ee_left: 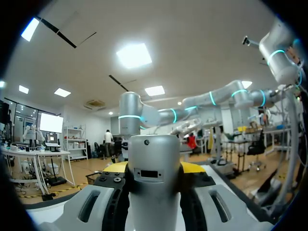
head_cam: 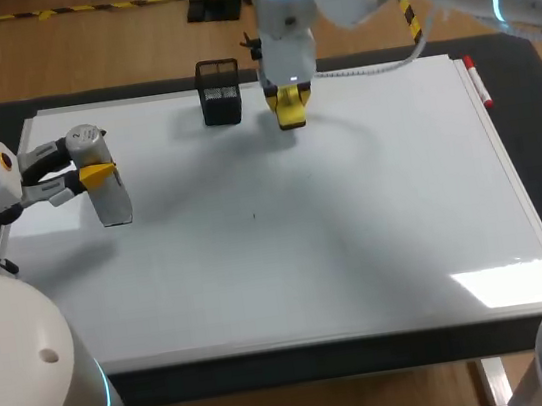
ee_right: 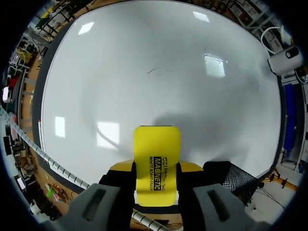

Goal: Pick up the inspection probe, press it on each red-marked spot on the whiteboard one by one, put down the probe, pick up the eraser, and wipe off all the red marks.

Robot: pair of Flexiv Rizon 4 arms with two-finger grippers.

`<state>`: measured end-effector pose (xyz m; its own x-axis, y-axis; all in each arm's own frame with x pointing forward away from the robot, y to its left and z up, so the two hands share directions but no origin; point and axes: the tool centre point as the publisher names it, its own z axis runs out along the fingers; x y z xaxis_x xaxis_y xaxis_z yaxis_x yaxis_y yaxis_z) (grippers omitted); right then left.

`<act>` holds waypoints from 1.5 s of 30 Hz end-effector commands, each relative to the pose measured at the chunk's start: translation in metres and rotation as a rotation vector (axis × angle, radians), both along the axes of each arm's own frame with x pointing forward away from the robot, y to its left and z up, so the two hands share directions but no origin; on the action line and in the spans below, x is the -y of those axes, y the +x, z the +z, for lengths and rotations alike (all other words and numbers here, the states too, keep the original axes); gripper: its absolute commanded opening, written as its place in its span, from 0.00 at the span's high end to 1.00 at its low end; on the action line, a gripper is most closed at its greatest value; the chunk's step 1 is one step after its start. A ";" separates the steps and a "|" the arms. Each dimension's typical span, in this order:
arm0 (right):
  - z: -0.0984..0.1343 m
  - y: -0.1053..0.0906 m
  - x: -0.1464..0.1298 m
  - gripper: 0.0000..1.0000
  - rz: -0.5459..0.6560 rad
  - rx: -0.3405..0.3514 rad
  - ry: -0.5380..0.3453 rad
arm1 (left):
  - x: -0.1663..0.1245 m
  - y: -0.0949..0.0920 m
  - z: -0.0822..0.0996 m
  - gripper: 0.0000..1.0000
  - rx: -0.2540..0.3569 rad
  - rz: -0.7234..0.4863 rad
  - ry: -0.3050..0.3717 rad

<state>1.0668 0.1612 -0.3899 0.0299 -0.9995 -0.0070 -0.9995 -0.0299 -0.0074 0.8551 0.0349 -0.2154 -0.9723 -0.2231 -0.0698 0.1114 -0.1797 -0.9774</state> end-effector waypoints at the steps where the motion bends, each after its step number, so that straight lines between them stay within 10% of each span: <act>1: -0.008 0.016 -0.001 1.00 -0.011 -0.061 -0.011 | 0.000 0.000 0.001 1.00 0.000 0.001 0.000; 31: -0.032 0.044 0.006 1.00 -0.038 -0.115 0.005 | 0.000 0.000 0.001 1.00 0.000 0.001 0.000; 37: -0.033 0.044 0.006 0.85 -0.042 -0.116 0.004 | 0.000 0.000 0.001 1.00 0.000 0.001 0.000; 45: -0.030 0.040 0.013 0.32 -0.058 -0.101 -0.022 | 0.000 0.000 0.001 1.00 0.000 0.001 0.000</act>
